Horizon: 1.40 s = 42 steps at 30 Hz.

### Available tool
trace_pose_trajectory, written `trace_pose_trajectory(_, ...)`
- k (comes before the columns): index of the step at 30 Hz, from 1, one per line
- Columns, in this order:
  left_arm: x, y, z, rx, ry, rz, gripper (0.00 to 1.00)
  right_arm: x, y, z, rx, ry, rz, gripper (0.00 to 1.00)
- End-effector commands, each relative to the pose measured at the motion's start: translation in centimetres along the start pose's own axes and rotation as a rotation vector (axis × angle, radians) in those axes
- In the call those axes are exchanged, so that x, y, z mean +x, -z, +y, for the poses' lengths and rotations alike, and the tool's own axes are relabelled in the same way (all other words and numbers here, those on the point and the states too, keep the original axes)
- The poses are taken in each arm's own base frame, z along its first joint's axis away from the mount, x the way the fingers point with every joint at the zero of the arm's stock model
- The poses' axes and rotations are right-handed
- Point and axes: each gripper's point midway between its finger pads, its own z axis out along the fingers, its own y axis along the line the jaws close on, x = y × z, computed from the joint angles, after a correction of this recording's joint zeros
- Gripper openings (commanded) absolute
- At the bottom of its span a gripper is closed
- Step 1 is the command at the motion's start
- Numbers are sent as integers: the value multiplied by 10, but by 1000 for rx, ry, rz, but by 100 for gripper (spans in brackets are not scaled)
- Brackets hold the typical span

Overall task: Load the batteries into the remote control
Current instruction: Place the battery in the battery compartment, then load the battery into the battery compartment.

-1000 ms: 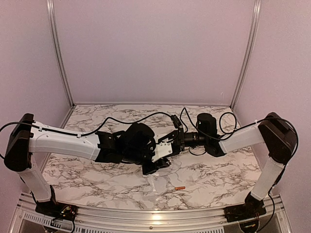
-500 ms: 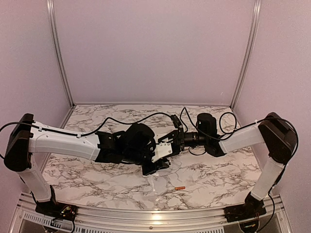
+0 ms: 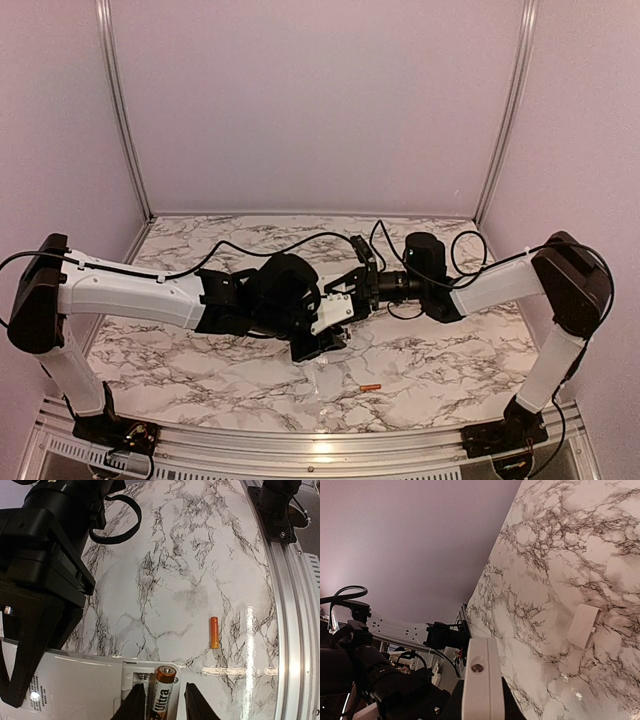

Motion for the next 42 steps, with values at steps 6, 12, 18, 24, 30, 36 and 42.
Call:
trace_pose_trajectory(6,-22,16,24,-72,25,-45,34,4,-9,24,-68,21,55,0)
trace_pose_trajectory(12,-35,23,29,-96,13,-89,34,5,-9,22,-63,17,54,0)
trace_pose_trajectory(18,-41,31,29,-101,4,-124,32,7,-9,17,-54,10,58,0)
trace_pose_trajectory(24,-40,32,26,-85,-6,-127,28,8,-9,17,-56,9,58,0)
trace_pose_trajectory(30,-35,28,15,-26,-15,-109,29,7,-9,18,-56,11,58,0)
trace_pose_trajectory(36,-36,39,-3,54,-48,-156,31,8,-9,11,-32,3,56,0)
trace_pose_trajectory(42,-34,43,-9,64,-86,-167,28,7,-10,5,-11,-10,47,0)
